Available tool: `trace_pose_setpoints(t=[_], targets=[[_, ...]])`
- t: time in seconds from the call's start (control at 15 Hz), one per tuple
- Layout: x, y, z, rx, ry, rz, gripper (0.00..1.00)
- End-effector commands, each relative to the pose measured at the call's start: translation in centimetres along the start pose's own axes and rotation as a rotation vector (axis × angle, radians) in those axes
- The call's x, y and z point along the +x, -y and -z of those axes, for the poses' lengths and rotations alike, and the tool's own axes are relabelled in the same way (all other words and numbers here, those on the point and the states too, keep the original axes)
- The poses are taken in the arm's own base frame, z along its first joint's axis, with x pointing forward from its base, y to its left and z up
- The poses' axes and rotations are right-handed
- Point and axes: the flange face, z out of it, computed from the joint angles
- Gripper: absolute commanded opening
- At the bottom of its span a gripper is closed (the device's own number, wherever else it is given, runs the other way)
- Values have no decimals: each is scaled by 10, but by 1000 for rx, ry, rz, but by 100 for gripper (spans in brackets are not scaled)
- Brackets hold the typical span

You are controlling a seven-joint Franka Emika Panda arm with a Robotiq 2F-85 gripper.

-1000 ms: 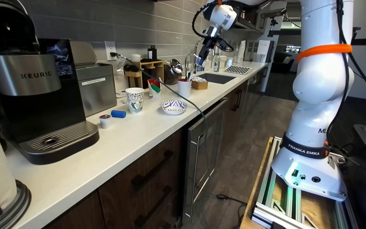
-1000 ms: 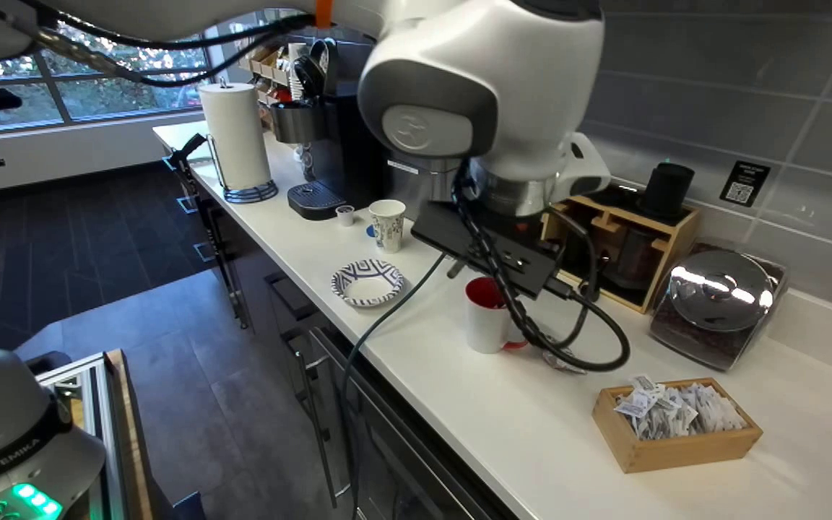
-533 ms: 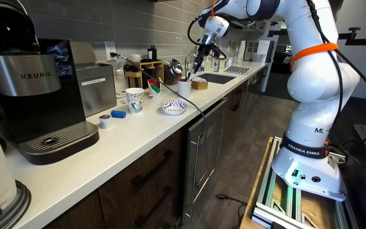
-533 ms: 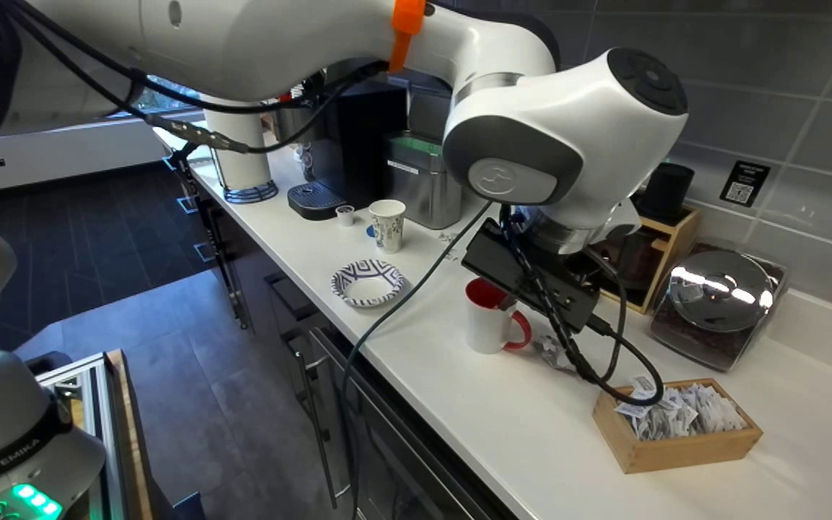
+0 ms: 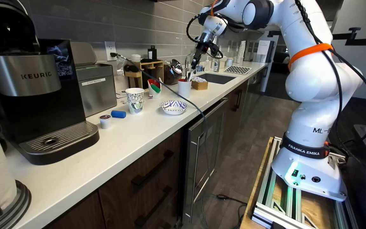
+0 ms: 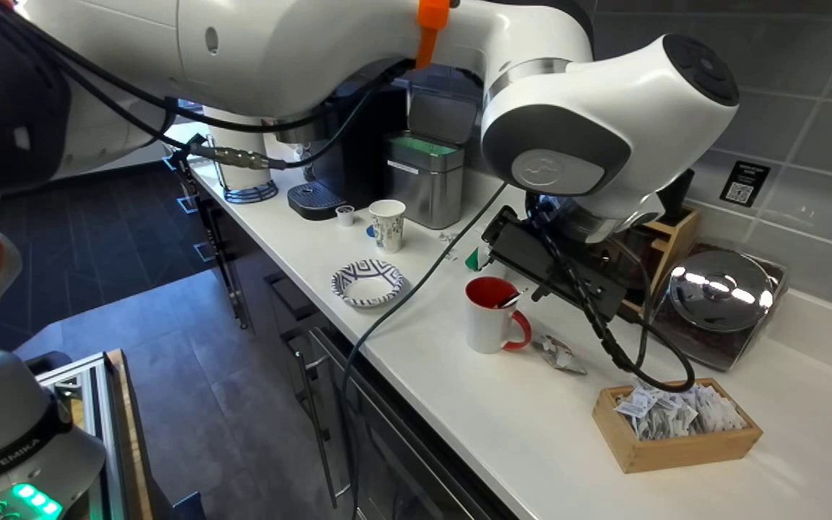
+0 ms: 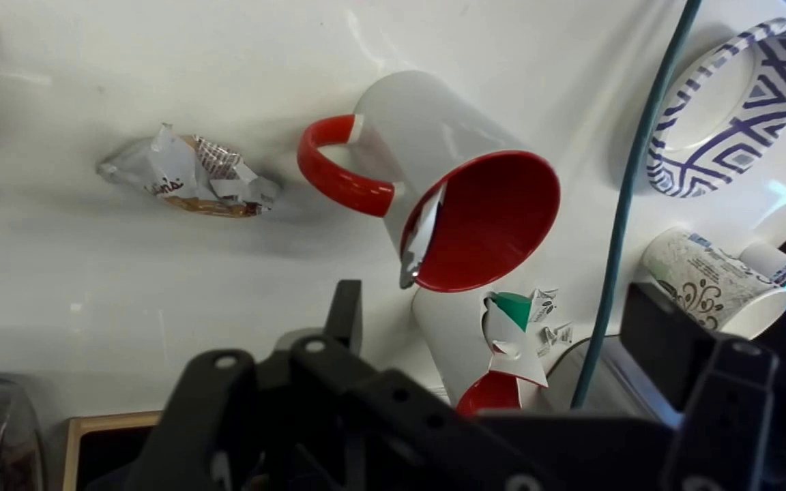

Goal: Remove the straw from the cup

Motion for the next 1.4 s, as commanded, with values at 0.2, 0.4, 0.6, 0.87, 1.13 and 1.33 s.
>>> trace_pose_setpoints(t=[0.2, 0.4, 0.6, 0.87, 1.13, 1.33], targets=[[8, -17, -12, 31, 37, -6, 93], [10, -21, -19, 15, 52, -18, 93], [7, -24, -24, 13, 80, -34, 92], [-4, -25, -25, 32, 145, -37, 78], [-4, -24, -23, 34, 160, -31, 55], [1, -24, -19, 15, 137, -22, 60]])
